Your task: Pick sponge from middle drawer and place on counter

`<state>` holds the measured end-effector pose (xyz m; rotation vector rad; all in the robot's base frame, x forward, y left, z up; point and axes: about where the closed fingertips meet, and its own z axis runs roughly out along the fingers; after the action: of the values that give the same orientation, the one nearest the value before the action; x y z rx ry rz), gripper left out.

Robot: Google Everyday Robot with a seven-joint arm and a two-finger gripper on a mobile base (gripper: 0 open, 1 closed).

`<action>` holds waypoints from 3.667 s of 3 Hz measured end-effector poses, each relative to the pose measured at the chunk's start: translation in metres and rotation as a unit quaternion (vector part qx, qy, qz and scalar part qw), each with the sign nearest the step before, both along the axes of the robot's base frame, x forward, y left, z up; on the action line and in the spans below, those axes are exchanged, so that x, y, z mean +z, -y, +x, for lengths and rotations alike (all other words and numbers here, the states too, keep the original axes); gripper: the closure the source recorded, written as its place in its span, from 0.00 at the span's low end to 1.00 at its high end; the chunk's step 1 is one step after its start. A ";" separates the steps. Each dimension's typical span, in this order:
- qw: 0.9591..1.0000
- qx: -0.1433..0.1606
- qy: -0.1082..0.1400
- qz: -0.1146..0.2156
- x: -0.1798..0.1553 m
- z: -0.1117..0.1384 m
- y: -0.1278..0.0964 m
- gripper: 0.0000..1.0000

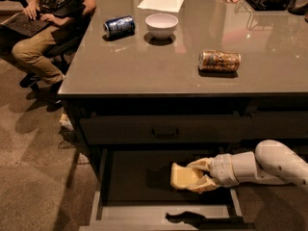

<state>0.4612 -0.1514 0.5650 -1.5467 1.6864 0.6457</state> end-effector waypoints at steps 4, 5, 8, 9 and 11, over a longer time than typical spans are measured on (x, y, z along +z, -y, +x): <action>0.993 0.006 0.117 0.005 0.162 0.015 0.062 1.00; 0.988 0.006 0.151 -0.010 0.210 0.024 0.078 1.00; 0.984 0.001 0.178 -0.023 0.256 0.040 0.102 1.00; 0.982 -0.010 0.189 -0.029 0.274 0.052 0.125 1.00; 0.970 -0.023 0.236 -0.050 0.317 0.085 0.155 1.00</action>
Offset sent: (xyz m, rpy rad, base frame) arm 0.0095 -0.0595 0.1182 0.0526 -0.1778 -0.0250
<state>0.5467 -0.3059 0.8820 -1.5738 1.4011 0.1473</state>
